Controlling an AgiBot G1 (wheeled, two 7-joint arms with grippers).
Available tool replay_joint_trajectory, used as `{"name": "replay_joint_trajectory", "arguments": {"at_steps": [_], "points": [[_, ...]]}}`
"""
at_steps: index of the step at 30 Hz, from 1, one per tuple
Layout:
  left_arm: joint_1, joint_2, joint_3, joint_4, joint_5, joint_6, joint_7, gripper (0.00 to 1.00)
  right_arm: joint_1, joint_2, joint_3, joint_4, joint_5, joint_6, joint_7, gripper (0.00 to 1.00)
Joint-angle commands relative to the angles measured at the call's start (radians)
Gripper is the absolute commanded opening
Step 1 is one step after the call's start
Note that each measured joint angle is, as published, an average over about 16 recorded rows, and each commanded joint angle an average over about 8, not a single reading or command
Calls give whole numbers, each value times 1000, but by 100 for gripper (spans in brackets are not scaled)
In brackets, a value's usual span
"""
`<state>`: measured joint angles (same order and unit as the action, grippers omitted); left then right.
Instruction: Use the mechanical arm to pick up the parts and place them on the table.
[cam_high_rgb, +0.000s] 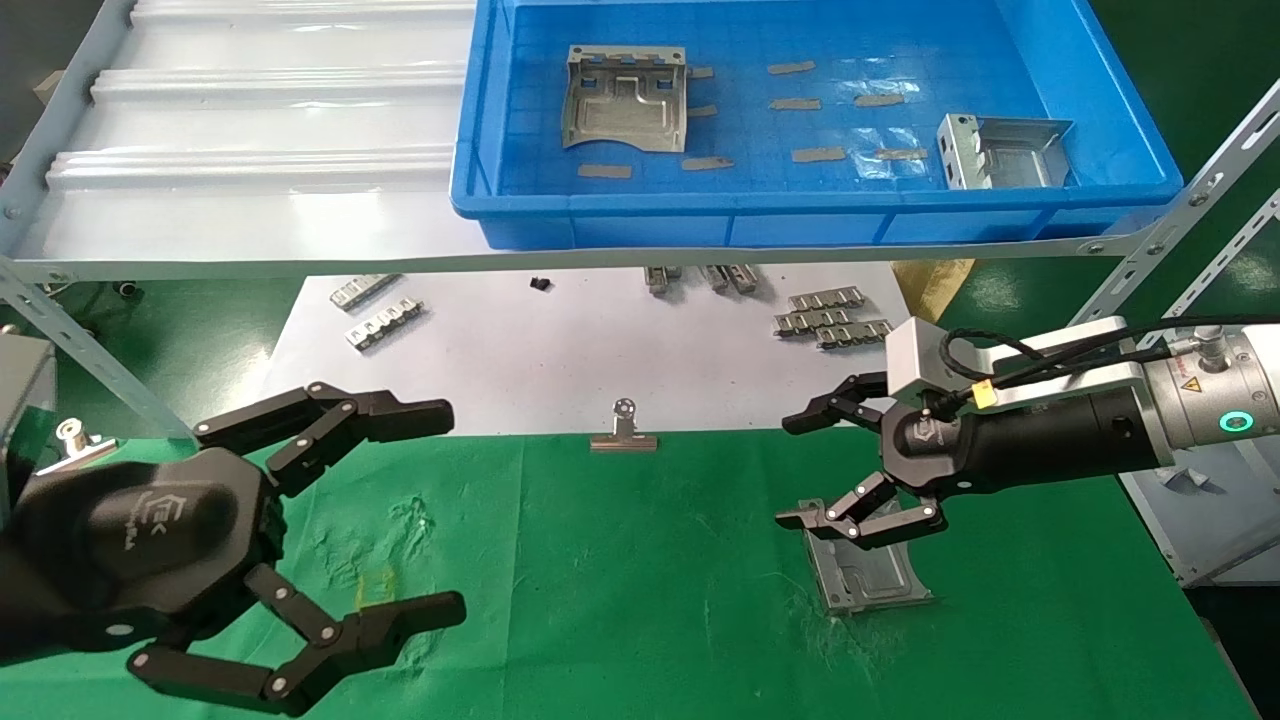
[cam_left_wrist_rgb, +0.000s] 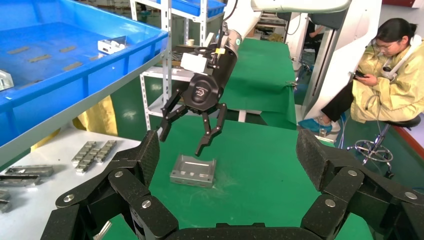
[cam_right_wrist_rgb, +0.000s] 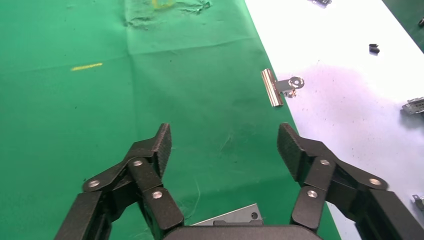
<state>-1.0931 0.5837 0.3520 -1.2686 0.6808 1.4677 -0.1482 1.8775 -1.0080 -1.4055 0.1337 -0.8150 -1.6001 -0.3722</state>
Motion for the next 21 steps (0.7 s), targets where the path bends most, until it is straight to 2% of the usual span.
{"name": "replay_joint_trajectory", "arguments": {"at_steps": [1, 11, 21], "points": [[0, 0, 0, 0, 0, 0, 0, 100, -5, 9, 11, 10, 21, -2, 9, 100], [0, 0, 0, 0, 0, 0, 0, 100, -16, 6, 18, 21, -4, 3, 7, 100], [0, 0, 0, 0, 0, 0, 0, 100, -136, 66, 188, 193, 11, 18, 92, 100]]}}
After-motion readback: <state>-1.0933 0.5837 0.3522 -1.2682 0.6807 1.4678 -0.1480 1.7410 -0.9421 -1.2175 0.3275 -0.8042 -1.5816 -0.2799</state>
